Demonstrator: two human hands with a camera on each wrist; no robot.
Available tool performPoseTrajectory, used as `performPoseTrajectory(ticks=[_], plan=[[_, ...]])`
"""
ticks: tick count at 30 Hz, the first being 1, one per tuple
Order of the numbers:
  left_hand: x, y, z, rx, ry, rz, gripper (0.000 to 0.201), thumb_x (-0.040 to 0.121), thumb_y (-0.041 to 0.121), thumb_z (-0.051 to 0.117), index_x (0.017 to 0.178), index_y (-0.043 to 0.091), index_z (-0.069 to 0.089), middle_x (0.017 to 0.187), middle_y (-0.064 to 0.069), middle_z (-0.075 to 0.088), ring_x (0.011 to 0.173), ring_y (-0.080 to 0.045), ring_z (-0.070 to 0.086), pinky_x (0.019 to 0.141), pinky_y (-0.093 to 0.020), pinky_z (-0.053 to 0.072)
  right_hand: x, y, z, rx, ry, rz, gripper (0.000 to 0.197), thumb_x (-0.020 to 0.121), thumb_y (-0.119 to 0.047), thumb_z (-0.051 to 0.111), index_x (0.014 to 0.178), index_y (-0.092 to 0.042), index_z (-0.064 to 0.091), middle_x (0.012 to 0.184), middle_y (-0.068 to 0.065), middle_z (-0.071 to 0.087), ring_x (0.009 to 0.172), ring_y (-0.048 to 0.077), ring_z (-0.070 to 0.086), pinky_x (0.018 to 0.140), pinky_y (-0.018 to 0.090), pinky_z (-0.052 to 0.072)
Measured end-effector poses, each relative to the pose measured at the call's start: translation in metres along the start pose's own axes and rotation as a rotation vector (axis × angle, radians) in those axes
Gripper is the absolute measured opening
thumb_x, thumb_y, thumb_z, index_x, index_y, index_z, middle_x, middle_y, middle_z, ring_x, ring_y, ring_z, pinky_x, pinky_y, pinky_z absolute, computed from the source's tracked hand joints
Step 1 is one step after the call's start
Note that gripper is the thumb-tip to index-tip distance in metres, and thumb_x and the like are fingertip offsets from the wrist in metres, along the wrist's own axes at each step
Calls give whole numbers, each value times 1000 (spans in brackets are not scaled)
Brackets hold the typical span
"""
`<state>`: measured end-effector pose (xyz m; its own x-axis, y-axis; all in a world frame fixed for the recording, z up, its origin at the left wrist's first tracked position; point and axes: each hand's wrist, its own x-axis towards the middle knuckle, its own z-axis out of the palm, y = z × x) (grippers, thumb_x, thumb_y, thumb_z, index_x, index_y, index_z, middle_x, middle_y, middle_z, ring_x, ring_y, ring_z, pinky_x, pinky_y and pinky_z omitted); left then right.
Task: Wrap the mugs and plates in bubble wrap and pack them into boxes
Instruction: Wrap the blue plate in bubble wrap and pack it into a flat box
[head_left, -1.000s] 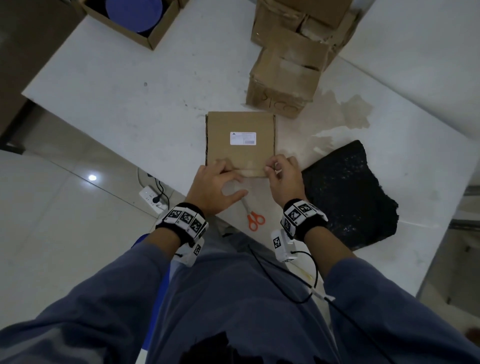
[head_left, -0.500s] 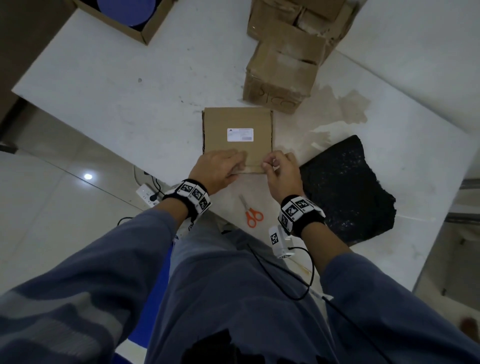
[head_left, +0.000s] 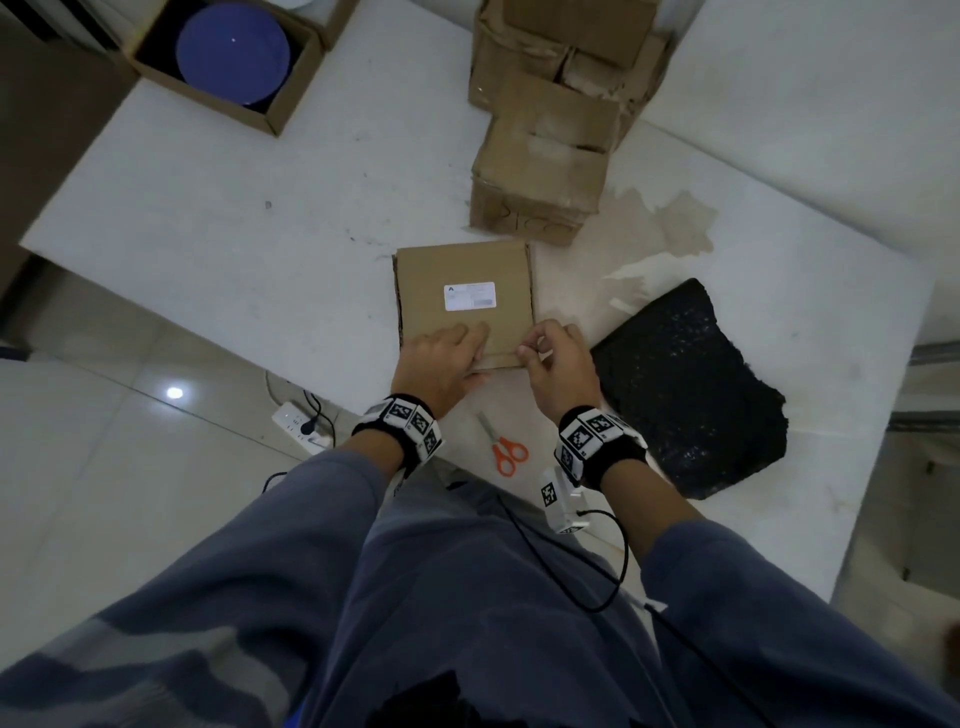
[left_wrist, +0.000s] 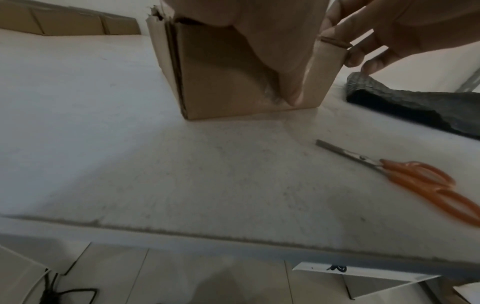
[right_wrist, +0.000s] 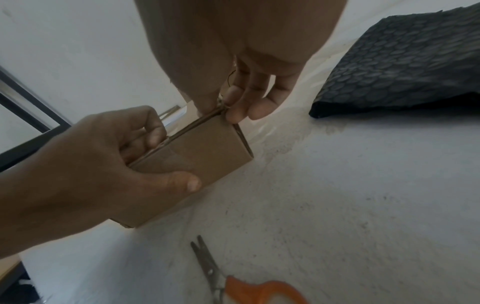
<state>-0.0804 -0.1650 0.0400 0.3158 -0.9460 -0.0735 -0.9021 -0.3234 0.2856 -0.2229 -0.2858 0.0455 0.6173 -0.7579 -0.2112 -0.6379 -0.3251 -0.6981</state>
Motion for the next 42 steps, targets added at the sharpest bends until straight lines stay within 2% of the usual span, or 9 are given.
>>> performPoseTrajectory(ticks=[6,10,17,25,28,33,35,38,42], plan=[[-12,-16,-8,-177,-2,51,39,68,25,76,98,21,52,89,5,55,71,-18,54,57,-26,40,2,4,3,63,-63,31,40,95,-25,61,132,-20,47,111,6,64,91,19,63,80,33,51],[-28,-40,-14,-271,-68,101,37,78,21,70,112,19,56,109,0,53,91,-20,53,76,-32,48,3,-3,13,66,-92,30,41,94,-21,61,131,-18,46,108,10,66,92,24,63,81,40,54],[-34,-94,-31,19,49,75,44,86,20,63,129,22,58,137,-14,48,124,-31,45,104,-46,38,32,-63,60,159,-156,108,41,91,-29,66,126,-24,46,103,4,66,89,21,64,80,39,55],[32,-160,-56,15,100,120,62,72,-10,64,127,21,63,132,-13,52,123,-30,45,102,-40,36,84,-81,65,180,-204,209,21,91,-41,64,104,-24,62,92,-2,67,81,17,67,72,31,55],[70,-178,-59,10,77,179,66,70,-13,64,126,22,62,131,-13,53,121,-31,46,99,-42,42,77,-65,64,159,-173,291,14,92,-33,66,99,-22,64,88,0,68,79,17,65,71,26,52],[133,-191,-68,-53,49,289,56,75,-12,61,121,20,65,130,-12,53,121,-30,48,97,-43,47,53,-48,74,109,-94,443,9,87,-13,70,85,-19,64,81,0,67,73,14,60,62,3,38],[154,-191,-71,-57,39,296,51,77,-6,67,120,22,66,127,-9,54,119,-29,49,95,-41,48,49,-50,80,94,-55,488,12,86,-12,69,81,-21,63,77,-4,67,72,15,60,60,5,39],[178,-189,-75,-100,25,312,52,77,-11,64,119,20,67,125,-10,55,116,-31,50,94,-44,49,53,-55,85,44,-36,550,10,85,-17,69,80,-22,61,74,-5,64,71,18,60,62,22,42],[189,-192,-80,-154,17,327,53,76,-15,61,118,17,67,127,-11,55,110,-31,55,86,-40,54,56,-63,83,-13,-34,604,8,85,-21,67,81,-21,61,72,-6,63,71,19,58,59,25,39]])
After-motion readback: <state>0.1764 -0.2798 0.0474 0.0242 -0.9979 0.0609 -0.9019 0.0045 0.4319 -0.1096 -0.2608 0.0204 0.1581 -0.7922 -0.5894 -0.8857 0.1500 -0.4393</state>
